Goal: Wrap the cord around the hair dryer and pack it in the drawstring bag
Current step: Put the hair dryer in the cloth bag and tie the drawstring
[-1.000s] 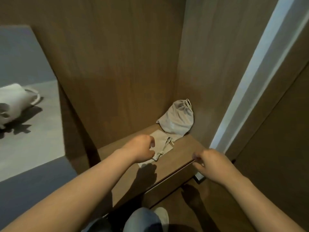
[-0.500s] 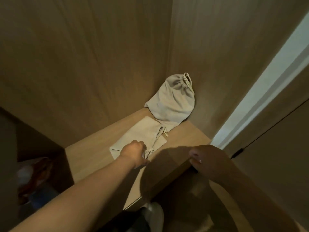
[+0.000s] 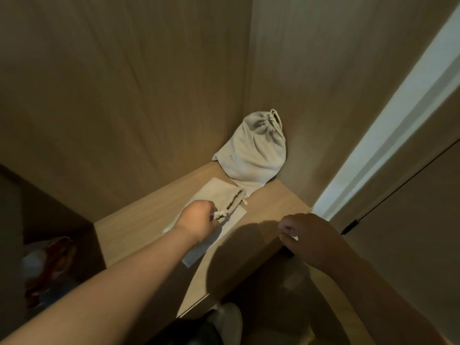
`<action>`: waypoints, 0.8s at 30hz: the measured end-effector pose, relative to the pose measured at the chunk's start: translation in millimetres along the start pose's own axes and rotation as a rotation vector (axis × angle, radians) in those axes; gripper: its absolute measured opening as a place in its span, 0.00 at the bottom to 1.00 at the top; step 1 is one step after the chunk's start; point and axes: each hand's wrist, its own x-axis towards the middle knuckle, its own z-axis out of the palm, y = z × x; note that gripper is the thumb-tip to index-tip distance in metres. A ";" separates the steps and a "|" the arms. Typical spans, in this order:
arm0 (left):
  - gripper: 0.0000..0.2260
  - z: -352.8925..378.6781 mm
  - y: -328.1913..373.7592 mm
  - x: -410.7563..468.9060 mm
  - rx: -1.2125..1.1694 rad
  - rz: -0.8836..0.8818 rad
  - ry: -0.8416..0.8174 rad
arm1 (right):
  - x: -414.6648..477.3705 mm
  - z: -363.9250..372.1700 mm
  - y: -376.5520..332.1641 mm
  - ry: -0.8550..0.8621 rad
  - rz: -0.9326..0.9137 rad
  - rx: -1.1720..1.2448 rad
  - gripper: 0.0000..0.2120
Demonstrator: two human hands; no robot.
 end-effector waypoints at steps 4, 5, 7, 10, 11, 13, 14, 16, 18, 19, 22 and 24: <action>0.09 -51.4 28.9 -33.1 0.046 0.080 0.097 | -21.5 -37.4 -26.1 -0.047 0.053 -0.003 0.06; 0.08 -66.1 36.4 -43.7 0.049 0.102 0.121 | -29.2 -46.6 -32.8 -0.024 0.051 -0.012 0.06; 0.08 -97.4 52.6 -68.0 0.045 0.162 0.176 | -47.4 -63.8 -45.9 0.056 0.008 -0.038 0.09; 0.06 -141.4 76.2 -108.5 0.041 0.263 0.260 | -74.0 -86.1 -65.3 0.115 -0.027 -0.023 0.25; 0.06 -154.7 83.9 -122.7 0.043 0.297 0.284 | -82.4 -92.6 -71.3 0.135 -0.030 -0.016 0.30; 0.05 -178.5 96.8 -149.6 0.047 0.355 0.332 | -98.9 -104.4 -84.7 0.183 -0.028 -0.032 0.39; 0.05 -189.0 102.0 -163.0 0.044 0.380 0.352 | -106.7 -109.2 -91.2 0.209 -0.024 -0.042 0.42; 0.06 -207.5 109.2 -188.1 0.026 0.432 0.370 | -119.6 -118.5 -102.6 0.281 -0.022 -0.062 0.41; 0.07 -223.8 112.5 -213.1 0.013 0.478 0.379 | -129.5 -130.4 -112.7 0.362 -0.032 -0.073 0.33; 0.07 -230.7 112.8 -225.6 0.003 0.497 0.385 | -133.8 -136.2 -117.4 0.394 -0.047 -0.080 0.28; 0.05 -249.7 110.0 -258.5 -0.037 0.518 0.420 | -150.2 -156.3 -135.8 0.439 -0.101 -0.119 0.12; 0.04 -261.4 102.1 -280.5 -0.154 0.495 0.423 | -164.5 -171.3 -151.2 0.474 -0.148 -0.077 0.10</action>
